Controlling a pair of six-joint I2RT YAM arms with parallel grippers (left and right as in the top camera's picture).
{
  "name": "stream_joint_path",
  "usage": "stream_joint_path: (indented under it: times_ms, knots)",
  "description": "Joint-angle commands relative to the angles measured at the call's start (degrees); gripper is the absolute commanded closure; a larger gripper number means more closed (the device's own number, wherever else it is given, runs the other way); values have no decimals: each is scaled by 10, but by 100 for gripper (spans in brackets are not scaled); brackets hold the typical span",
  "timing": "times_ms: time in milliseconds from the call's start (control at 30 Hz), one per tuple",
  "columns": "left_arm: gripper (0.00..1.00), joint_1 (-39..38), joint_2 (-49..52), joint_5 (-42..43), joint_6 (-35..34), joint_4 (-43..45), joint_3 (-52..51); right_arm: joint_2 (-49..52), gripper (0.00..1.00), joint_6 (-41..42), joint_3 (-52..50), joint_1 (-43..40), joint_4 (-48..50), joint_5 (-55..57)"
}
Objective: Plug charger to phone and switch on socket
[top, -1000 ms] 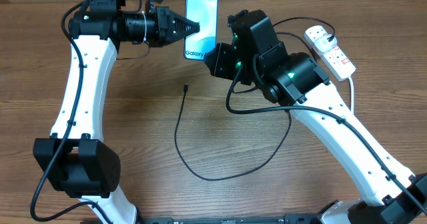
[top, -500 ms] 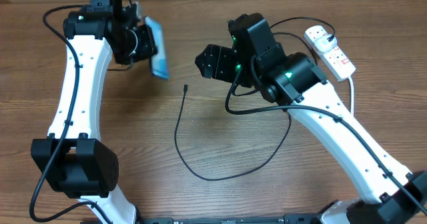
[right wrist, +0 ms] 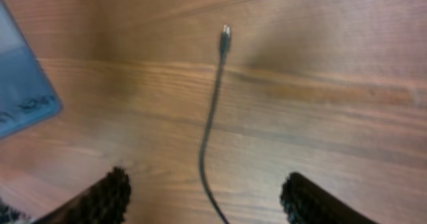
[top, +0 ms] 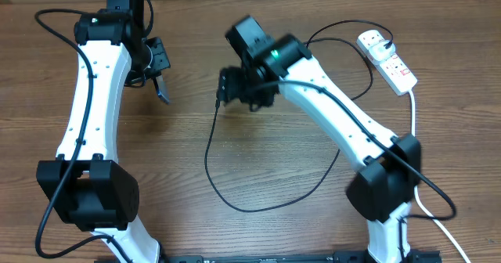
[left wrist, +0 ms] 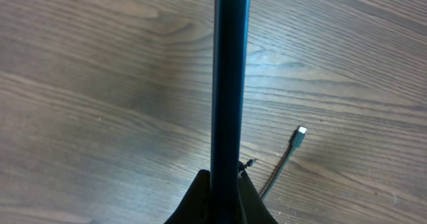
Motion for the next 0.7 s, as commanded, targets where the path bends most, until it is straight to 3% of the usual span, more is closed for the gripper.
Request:
stream_joint_path:
  times_ms: [0,200,300,667]
  knots:
    - [96,4,-2,-39,-43,-10,5,45,30,19,83,3,-11,38]
    - [96,4,-2,-67,-45,-23,5,118,34,39,83,8,17,52]
    - [96,4,-2,-60,-45,-23,5,151,48,48,83,20,33,63]
    - [96,4,-2,-60,-45,-27,5,172,51,102,71,67,81,167]
